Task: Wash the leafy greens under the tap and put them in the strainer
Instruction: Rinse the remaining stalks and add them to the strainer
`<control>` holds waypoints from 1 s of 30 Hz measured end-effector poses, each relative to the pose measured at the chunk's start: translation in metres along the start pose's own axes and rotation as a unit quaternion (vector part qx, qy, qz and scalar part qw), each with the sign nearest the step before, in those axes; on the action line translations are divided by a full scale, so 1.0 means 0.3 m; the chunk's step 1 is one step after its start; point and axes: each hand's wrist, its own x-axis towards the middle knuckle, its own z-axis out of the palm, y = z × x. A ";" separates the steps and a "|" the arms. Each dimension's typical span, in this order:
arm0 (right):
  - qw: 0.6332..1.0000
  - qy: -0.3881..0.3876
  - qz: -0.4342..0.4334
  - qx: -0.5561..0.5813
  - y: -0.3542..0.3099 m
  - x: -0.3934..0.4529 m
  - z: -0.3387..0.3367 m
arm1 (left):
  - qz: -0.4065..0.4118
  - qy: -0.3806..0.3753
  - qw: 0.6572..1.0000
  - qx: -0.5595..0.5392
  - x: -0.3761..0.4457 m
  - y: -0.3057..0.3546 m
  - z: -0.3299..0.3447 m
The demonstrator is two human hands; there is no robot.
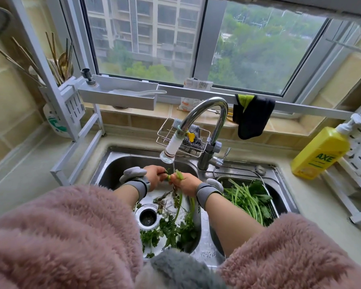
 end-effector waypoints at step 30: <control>0.979 0.158 0.056 0.114 0.005 0.022 -0.062 | -0.104 -0.019 0.906 -0.410 -0.006 0.065 0.022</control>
